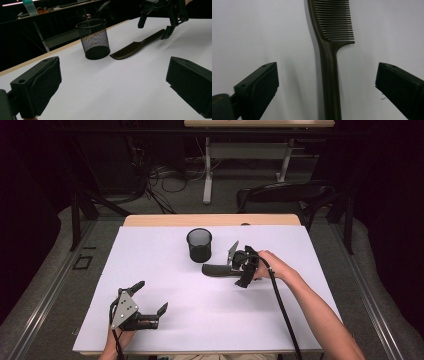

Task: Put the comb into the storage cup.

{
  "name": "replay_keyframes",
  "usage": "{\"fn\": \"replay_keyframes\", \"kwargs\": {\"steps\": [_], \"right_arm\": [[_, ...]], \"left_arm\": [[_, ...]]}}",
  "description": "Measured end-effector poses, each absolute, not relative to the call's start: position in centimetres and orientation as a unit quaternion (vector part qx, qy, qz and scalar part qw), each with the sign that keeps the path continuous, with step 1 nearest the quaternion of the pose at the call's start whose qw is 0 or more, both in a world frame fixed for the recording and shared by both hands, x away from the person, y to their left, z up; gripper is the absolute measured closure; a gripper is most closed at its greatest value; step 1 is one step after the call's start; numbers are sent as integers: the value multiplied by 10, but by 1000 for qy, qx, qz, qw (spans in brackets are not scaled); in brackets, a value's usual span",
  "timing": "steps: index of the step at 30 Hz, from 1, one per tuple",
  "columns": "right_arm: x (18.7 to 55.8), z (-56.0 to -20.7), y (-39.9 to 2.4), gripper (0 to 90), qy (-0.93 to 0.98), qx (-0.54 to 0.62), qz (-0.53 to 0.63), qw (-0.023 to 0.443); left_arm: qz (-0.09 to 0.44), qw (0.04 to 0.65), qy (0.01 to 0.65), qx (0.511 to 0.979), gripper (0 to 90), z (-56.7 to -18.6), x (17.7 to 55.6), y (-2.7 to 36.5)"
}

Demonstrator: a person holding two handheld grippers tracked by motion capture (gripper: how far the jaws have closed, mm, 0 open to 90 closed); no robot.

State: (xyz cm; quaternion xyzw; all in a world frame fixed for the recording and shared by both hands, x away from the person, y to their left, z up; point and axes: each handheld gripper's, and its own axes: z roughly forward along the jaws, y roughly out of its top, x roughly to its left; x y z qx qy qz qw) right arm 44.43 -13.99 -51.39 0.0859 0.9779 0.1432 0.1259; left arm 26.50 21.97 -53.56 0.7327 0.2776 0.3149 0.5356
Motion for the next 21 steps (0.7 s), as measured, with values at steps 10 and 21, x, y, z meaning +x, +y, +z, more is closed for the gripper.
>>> {"fn": "replay_keyframes", "kwargs": {"steps": [10, 21], "right_arm": [[445, -518, -135, 380, 981, 72, 113, 138], [452, -519, -128, 593, 986, 56, 96, 125]], "left_arm": [[315, 536, 277, 733, 1, -536, 265, 219], [318, 532, 272, 736, 1, -536, 265, 218]]}}
